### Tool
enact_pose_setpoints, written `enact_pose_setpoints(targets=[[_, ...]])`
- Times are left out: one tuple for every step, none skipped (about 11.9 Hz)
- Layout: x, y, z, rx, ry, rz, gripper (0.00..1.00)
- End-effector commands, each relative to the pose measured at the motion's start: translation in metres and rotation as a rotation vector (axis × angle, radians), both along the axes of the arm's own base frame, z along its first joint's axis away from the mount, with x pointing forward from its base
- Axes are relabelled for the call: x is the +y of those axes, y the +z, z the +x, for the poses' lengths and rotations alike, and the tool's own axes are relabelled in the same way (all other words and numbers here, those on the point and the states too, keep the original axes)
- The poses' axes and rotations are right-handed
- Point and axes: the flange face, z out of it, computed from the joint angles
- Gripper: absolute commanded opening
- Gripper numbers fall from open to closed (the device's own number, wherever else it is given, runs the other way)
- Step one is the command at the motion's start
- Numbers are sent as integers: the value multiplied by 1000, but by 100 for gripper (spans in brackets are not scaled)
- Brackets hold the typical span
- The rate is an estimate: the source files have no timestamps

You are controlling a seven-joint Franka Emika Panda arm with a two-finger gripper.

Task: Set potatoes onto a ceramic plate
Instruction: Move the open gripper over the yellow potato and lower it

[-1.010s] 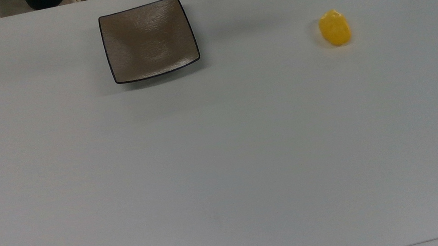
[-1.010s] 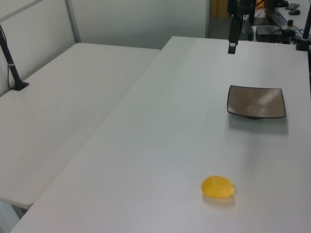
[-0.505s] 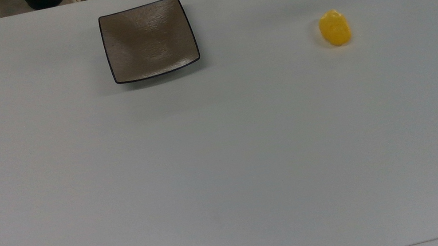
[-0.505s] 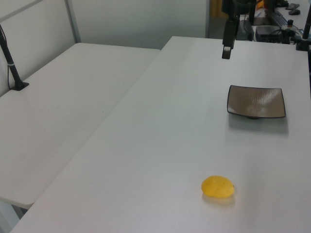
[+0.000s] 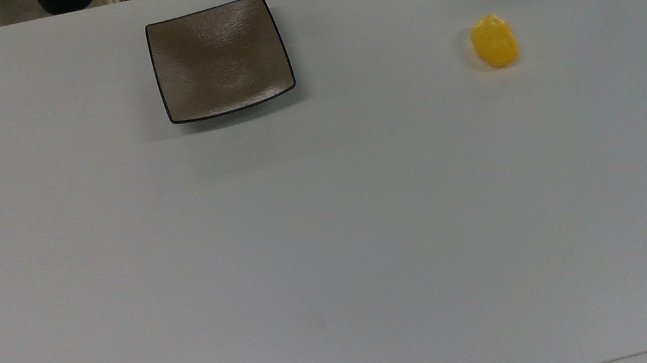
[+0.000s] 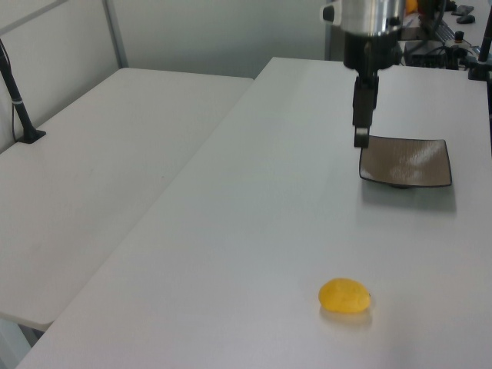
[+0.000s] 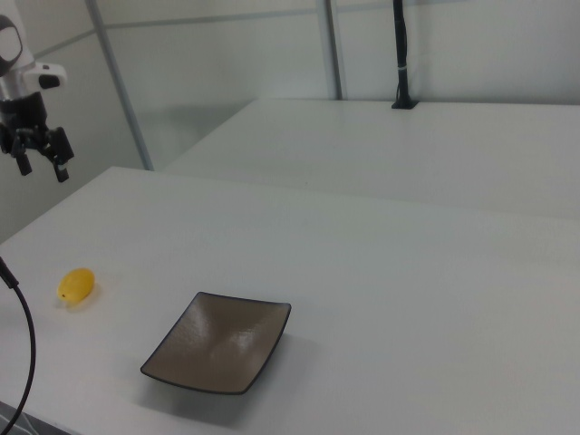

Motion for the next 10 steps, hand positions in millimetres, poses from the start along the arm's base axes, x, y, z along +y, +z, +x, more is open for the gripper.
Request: enact_pose_setpoints(targets=[[39, -35, 2, 30, -9, -19, 100], [49, -48, 1, 30, -27, -20, 100], [57, -58, -2, 30, -25, -22, 100], [66, -74, -6, 42, -10, -33, 100], [74, -92, -12, 54, 3, -46, 100], [78, -111, -15, 54, 8, -46, 100], [79, -128, -16, 56, 8, -51, 100], [78, -149, -18, 68, 13, -68, 100], [78, -166, -22, 67, 20, -76, 100], [79, -183, -25, 58, 23, -72, 100]])
